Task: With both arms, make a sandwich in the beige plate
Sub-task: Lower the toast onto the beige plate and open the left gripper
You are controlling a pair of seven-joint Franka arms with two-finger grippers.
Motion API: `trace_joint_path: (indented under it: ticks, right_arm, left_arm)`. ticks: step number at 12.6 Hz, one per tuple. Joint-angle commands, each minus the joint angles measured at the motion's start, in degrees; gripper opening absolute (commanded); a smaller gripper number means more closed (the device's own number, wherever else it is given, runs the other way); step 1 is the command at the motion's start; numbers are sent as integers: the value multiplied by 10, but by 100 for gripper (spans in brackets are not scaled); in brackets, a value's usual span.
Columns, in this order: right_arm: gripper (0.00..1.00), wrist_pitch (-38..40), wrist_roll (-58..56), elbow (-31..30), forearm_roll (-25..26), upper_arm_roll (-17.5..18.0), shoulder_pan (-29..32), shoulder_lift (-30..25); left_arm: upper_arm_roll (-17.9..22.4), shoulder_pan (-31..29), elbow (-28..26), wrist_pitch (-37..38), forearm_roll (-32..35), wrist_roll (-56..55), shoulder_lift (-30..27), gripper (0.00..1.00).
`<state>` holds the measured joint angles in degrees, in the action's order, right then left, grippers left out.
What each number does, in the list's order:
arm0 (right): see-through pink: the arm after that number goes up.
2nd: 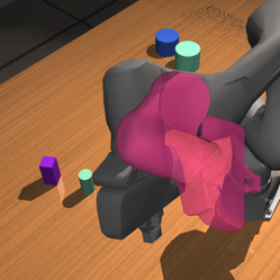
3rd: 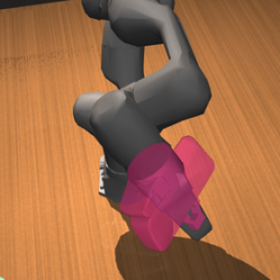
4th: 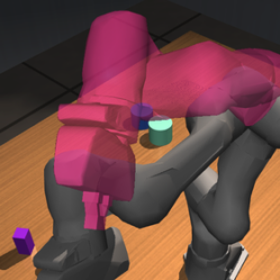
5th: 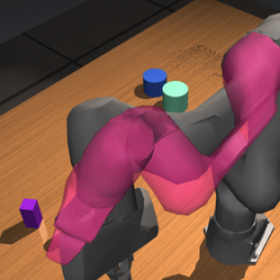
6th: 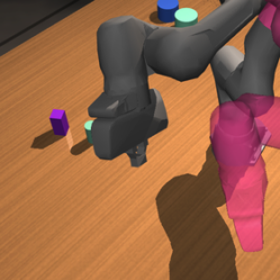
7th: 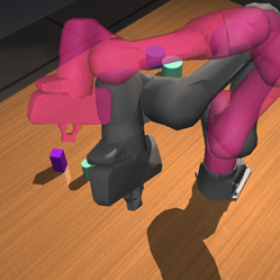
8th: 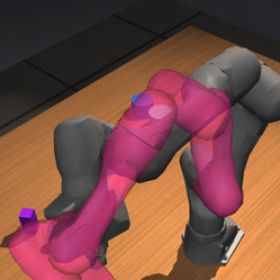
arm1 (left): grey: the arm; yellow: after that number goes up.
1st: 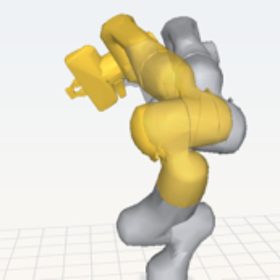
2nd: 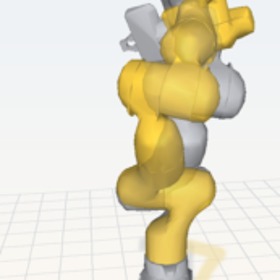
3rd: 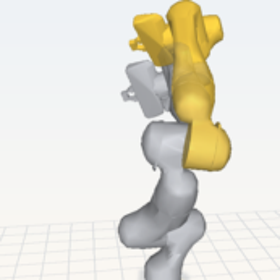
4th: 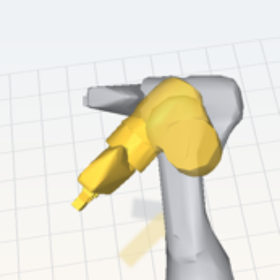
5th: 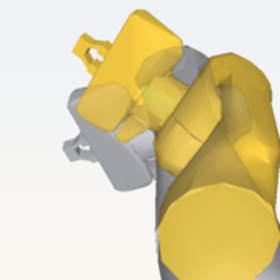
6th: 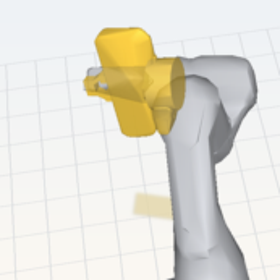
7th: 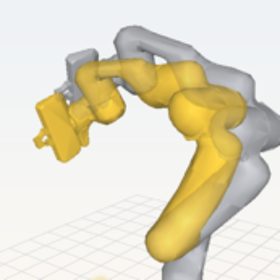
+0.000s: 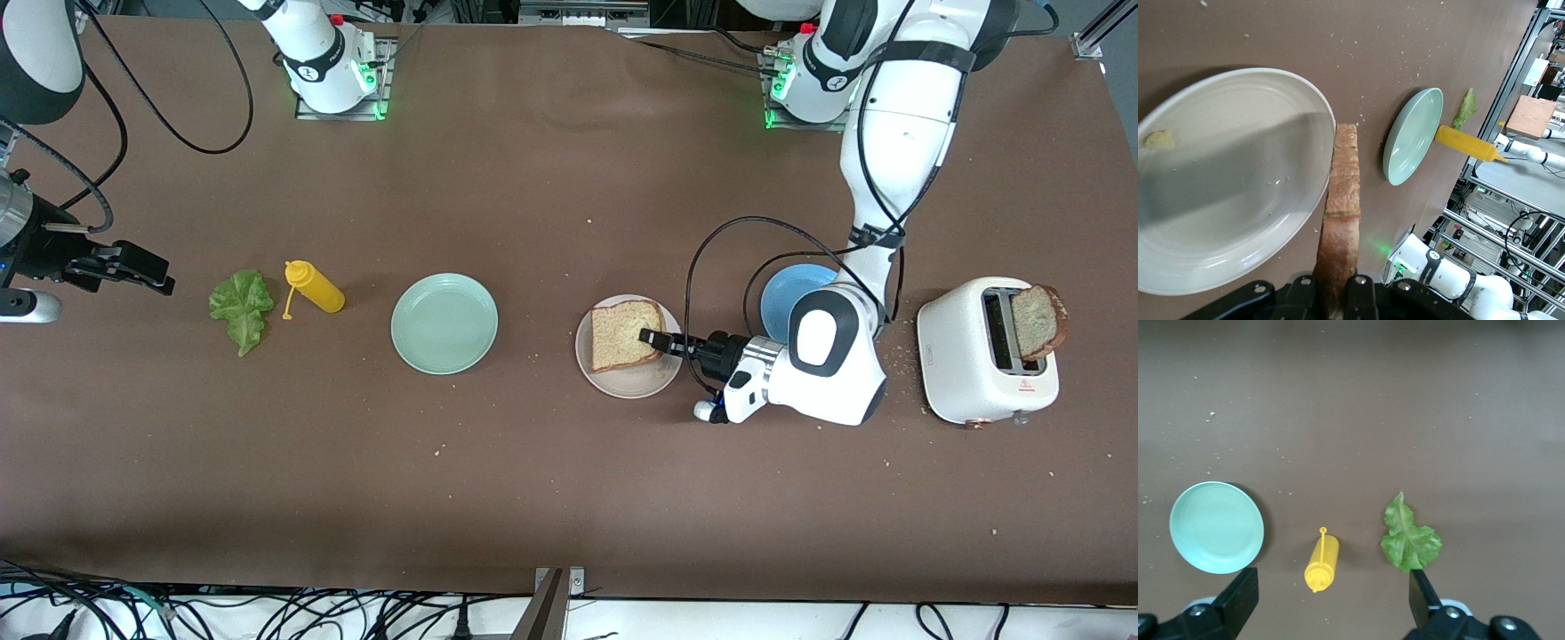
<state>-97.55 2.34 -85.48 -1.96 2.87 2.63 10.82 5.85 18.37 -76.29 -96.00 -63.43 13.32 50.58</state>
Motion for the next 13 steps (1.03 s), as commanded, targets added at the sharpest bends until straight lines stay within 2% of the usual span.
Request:
trace_joint_path:
  ticks: [1, 3, 4, 6, 8, 13]
  right_arm:
    - [100, -4, 2, -3, -44, -6, 3, -4]
    - [100, -10, 2, -3, -47, -7, 3, -4]
    - [100, -10, 2, -3, -47, -8, 3, -4]
    - [100, -11, 2, -3, -47, -8, 3, -4]
    - [100, -10, 1, -3, -47, -9, 3, -4]
    - [100, -11, 2, -3, -47, -9, 3, -4]
  left_arm:
    - [8, 11, 4, -15, -18, 17, 5, 10]
    - [8, 18, 0, -46, -17, 16, 4, 53]
    - [9, 18, 0, -48, -17, 16, 4, 66]
    - [13, 17, -3, -50, -15, 15, 4, 82]
    - [13, 11, -8, -50, -3, 10, 2, 87]
    - [26, 11, -17, -50, 9, 7, -4, 93]
